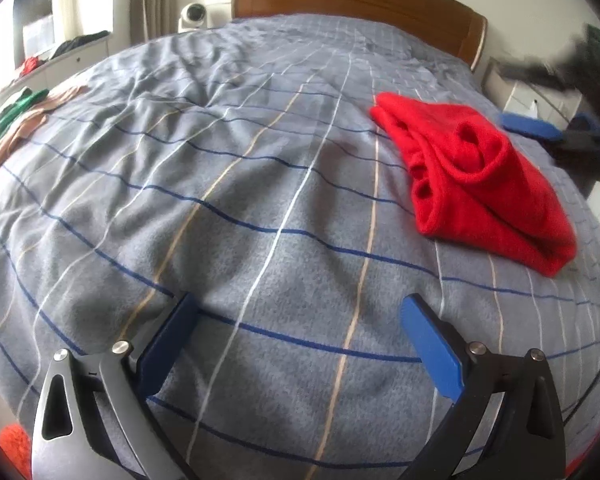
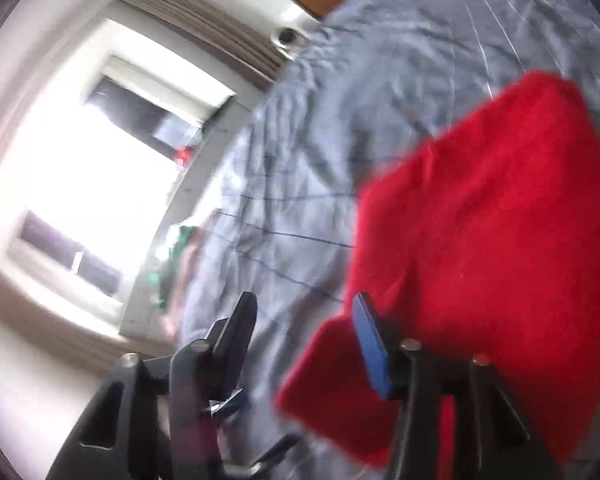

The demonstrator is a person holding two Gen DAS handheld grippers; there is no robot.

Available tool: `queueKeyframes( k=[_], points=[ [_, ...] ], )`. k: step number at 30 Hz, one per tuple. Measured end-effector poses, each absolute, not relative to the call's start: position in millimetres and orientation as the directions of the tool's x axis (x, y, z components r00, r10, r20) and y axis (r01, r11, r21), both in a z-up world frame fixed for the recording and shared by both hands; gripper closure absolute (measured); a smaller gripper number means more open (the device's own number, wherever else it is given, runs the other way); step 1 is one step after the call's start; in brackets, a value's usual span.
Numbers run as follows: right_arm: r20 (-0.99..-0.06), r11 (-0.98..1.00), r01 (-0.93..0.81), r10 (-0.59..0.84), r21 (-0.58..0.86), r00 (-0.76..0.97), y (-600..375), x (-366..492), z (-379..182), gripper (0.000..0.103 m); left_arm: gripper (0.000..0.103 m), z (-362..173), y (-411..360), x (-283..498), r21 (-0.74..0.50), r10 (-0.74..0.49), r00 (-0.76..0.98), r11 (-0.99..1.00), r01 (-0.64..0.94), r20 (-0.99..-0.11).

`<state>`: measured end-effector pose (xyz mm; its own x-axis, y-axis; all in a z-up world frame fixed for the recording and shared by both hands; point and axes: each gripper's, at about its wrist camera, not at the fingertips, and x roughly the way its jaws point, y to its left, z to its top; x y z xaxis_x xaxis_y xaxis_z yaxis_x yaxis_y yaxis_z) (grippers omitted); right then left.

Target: Fold small clothes

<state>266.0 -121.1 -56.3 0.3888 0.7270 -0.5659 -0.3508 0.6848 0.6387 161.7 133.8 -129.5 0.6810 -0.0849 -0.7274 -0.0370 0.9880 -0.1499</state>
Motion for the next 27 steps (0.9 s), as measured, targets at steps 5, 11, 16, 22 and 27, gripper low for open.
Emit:
queueKeyframes(
  k=[5,11,16,22,27],
  points=[
    [-0.733,0.839,-0.435,0.516,0.327,0.444,-111.0,241.3,-56.1,0.054,0.001,-130.8,134.7,163.7,-0.158,-0.09,0.677,0.987,-0.04,-0.731],
    [-0.787,0.872,-0.444,0.417,0.206,0.454,-68.3,214.9,-110.6,0.051,0.001,-133.1,128.6,160.7,-0.103,-0.055,0.677,0.994,-0.032,-0.734],
    [-0.723,0.875,-0.414,0.455,0.252,0.521,-84.0,195.5,-77.4,0.046,0.001,-133.3,129.6,162.5,-0.101,-0.053,0.672,0.994,-0.032,-0.738],
    [-0.721,0.914,-0.392,0.338,0.1,0.605,-101.3,180.7,-67.9,0.041,0.001,-133.1,129.9,162.1,-0.1,-0.054,0.671,0.994,-0.031,-0.74],
    [-0.753,0.939,-0.313,0.309,0.143,0.581,-124.9,184.8,-97.2,0.041,0.001,-134.4,127.4,162.5,-0.079,-0.04,0.671,0.997,-0.028,-0.741]
  ],
)
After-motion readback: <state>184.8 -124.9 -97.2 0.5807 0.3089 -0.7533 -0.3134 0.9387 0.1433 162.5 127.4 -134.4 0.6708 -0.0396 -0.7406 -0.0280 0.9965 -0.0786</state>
